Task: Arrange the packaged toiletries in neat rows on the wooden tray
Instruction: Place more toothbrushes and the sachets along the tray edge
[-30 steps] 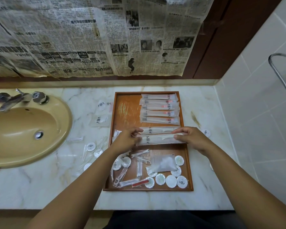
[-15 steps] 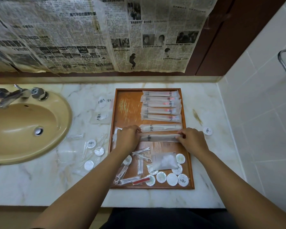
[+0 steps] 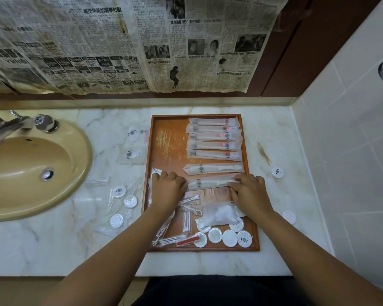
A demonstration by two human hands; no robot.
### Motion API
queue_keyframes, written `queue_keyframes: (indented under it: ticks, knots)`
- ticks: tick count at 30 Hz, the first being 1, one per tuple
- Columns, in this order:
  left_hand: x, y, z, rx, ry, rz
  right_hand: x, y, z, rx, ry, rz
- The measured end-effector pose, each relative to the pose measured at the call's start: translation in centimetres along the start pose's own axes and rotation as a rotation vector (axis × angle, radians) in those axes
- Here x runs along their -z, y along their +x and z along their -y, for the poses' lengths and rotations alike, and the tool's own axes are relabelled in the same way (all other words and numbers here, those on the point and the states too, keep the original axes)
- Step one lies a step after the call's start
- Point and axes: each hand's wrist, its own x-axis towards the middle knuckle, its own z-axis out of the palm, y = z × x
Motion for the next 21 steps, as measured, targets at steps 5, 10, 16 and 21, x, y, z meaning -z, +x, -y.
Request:
queue_keyframes:
  ticks: [5,10,16,21]
  knots:
    - [0.0,0.5,-0.8,-0.038,0.029,0.024,0.2,0.4,0.4,-0.027,-0.041,0.013]
    - [0.0,0.8,-0.5,-0.094,0.043,0.058,0.3,0.6,0.5,-0.068,-0.065,0.061]
    - [0.6,0.9,-0.7,-0.068,-0.001,0.013,1.4,0.5,0.6,-0.025,0.001,0.014]
    - [1.8,-0.7,0.5,0.062,-0.222,-0.023,3.5,0.1,2.2,0.088,0.185,0.266]
